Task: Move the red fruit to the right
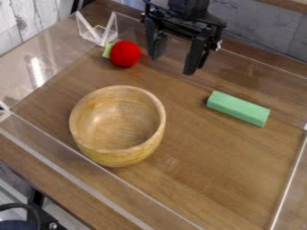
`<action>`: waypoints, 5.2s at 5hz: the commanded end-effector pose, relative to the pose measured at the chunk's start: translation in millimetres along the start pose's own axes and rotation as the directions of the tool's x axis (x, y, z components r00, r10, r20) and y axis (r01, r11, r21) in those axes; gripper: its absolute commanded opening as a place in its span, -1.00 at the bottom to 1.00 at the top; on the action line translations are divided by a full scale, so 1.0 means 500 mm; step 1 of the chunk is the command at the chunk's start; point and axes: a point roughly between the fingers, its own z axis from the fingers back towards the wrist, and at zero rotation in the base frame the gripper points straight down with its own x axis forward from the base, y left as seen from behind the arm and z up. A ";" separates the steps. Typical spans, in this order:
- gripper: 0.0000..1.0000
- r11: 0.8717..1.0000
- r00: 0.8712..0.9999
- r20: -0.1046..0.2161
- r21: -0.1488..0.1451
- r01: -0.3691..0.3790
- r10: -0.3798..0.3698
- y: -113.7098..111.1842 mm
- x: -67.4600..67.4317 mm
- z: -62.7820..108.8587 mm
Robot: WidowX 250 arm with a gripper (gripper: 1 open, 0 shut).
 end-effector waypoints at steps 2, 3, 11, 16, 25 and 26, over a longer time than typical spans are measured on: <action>1.00 0.998 0.998 -0.019 0.005 -0.066 0.067 0.046 0.005 -0.035; 1.00 0.997 0.997 -0.011 0.008 -0.075 0.075 0.074 0.016 -0.026; 1.00 0.994 0.993 0.040 -0.020 -0.112 0.113 0.173 0.087 -0.173; 1.00 0.998 0.993 0.104 -0.016 -0.058 0.060 0.198 0.154 -0.193; 1.00 0.978 0.971 0.120 -0.057 -0.201 0.207 0.270 0.168 -0.176; 1.00 0.979 0.973 0.118 -0.058 -0.194 0.200 0.271 0.159 -0.177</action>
